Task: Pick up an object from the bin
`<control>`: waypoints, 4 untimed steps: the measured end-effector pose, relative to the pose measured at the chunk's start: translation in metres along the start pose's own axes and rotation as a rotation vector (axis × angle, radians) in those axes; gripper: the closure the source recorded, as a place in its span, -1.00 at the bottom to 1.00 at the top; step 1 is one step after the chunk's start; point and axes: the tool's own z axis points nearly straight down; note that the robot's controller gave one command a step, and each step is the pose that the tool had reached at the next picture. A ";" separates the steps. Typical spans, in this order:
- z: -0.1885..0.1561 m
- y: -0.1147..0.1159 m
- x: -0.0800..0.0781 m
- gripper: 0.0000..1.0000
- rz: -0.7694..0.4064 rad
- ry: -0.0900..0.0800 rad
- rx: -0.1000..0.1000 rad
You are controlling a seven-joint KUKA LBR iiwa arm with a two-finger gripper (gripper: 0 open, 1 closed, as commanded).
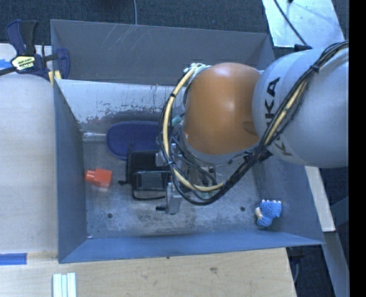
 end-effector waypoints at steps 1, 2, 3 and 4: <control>0.100 -0.016 -0.056 -1.00 0.222 0.008 0.003; 0.132 -0.012 -0.064 -1.00 0.306 0.011 0.001; 0.131 -0.011 -0.064 1.00 0.305 0.009 -0.001; 0.050 -0.008 -0.072 1.00 0.324 -0.002 0.000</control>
Offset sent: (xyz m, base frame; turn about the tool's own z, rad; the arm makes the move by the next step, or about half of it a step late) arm 0.0577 -0.0148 -0.0961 0.2237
